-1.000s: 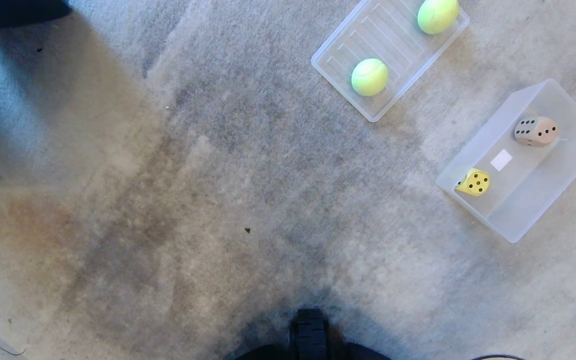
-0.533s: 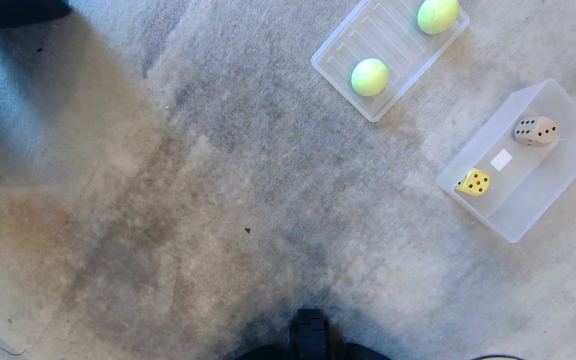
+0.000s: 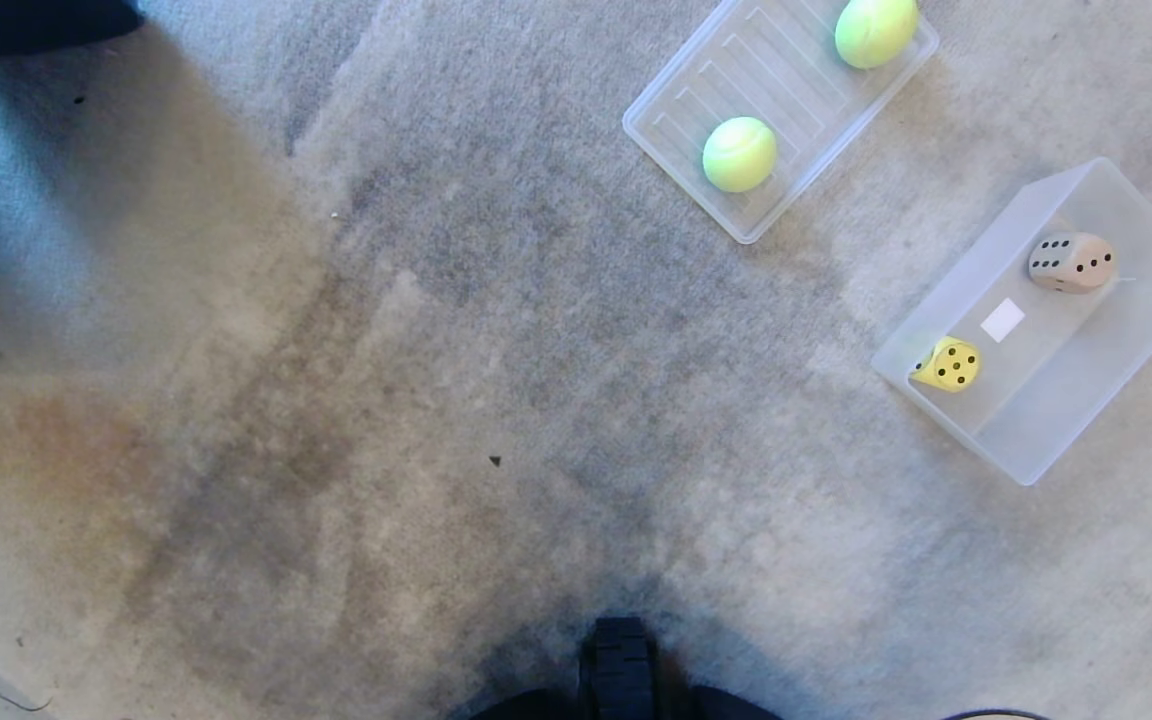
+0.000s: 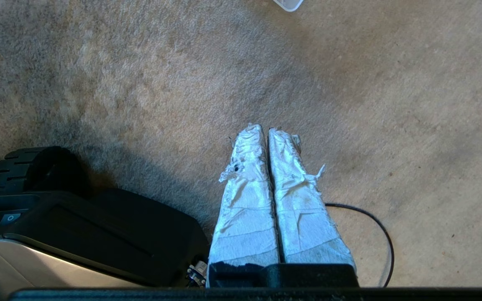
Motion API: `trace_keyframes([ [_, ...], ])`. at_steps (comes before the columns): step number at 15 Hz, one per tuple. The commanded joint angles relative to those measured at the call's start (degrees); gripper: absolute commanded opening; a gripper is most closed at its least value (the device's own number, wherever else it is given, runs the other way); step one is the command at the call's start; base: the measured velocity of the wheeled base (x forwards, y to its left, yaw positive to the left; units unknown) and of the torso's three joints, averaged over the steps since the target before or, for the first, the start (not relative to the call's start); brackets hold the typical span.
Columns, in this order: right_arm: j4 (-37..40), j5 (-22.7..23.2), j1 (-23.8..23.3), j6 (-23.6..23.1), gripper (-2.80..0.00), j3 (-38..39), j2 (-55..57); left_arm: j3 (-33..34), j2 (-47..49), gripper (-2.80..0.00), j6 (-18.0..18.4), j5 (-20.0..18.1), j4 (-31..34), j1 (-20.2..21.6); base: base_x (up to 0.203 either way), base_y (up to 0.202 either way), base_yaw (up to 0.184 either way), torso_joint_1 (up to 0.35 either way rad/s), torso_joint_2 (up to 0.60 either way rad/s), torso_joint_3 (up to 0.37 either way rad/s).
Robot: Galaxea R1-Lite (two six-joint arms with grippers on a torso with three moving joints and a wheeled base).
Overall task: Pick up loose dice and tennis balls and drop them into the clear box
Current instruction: Pick up the ball on the lid
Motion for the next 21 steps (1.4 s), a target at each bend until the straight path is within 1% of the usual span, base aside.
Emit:
trace_keyframes([
  [1, 0.05, 0.01, -0.02, 0.0, -2.8, 0.0, 0.07, 0.0, -0.02, -2.8, -0.05, 0.01, -0.06, 0.03, 0.0, 0.0, 0.0, 0.0, 0.0, 0.0],
  [5, 0.05, 0.01, -0.02, 0.0, -2.8, 0.0, 0.07, 0.0, -0.02, -2.8, -0.41, 0.1, -0.04, 0.03, 0.0, 0.0, 0.0, 0.002, 0.0, 0.038],
  [21, 0.05, 0.01, -0.02, 0.0, -2.8, 0.0, 0.07, 0.0, -0.02, -2.8, -0.67, 0.27, -0.06, 0.03, 0.0, 0.0, 0.0, 0.002, 0.0, 0.204],
])
